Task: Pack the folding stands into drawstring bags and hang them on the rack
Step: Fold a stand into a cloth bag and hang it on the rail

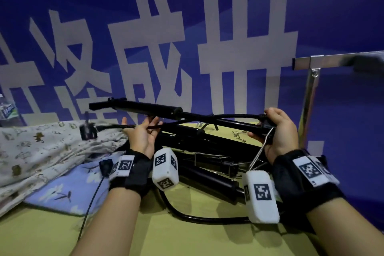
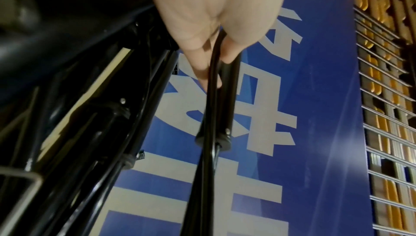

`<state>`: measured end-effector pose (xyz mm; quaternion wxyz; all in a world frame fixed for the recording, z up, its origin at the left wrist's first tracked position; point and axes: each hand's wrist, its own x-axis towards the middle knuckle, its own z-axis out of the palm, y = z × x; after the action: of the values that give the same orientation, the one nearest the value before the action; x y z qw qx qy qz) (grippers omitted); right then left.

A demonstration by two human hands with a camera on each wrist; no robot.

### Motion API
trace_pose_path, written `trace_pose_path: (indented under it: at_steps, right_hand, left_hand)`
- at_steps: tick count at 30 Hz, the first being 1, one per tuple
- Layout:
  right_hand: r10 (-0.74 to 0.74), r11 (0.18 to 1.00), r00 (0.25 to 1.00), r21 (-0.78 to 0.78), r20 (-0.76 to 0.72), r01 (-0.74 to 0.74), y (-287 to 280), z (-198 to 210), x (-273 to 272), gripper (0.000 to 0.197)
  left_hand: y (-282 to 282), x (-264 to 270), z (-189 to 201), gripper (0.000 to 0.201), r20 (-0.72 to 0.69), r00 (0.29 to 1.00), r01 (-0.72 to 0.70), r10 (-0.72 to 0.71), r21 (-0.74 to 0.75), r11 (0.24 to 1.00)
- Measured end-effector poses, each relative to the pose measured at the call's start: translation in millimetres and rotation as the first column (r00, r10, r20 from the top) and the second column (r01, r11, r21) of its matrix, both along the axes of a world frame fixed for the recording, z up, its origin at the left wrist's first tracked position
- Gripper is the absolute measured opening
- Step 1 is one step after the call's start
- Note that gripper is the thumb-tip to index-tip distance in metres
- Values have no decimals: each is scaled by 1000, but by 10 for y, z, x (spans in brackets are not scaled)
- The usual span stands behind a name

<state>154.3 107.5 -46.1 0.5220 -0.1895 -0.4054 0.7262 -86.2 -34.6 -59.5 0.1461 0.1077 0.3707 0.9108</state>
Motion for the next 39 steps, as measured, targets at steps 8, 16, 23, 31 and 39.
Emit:
trace_pose_path:
  at_steps: [8, 16, 23, 31, 39]
  right_hand:
    - [-15, 996, 998, 85, 55, 10, -16, -12, -21, 19]
    - [-4, 996, 998, 90, 68, -2, -47, -11, 1, 14]
    - [45, 979, 992, 191, 116, -66, -89, -9, 29, 18]
    - [-73, 929, 973, 369, 218, -13, -97, -48, -27, 24]
    - [-57, 925, 961, 377, 271, -52, -160, -45, -67, 25]
  left_hand:
    - [-132, -225, -89, 27, 130, 970, 198, -205, 59, 978]
    - [-231, -150, -89, 20, 77, 968, 234, -237, 51, 971]
    - [-266, -71, -63, 17, 84, 980, 187, -180, -93, 978]
    - [-278, -38, -111, 14, 93, 975, 216, -202, -177, 960]
    - [-91, 235, -46, 25, 137, 974, 191, -180, -68, 979]
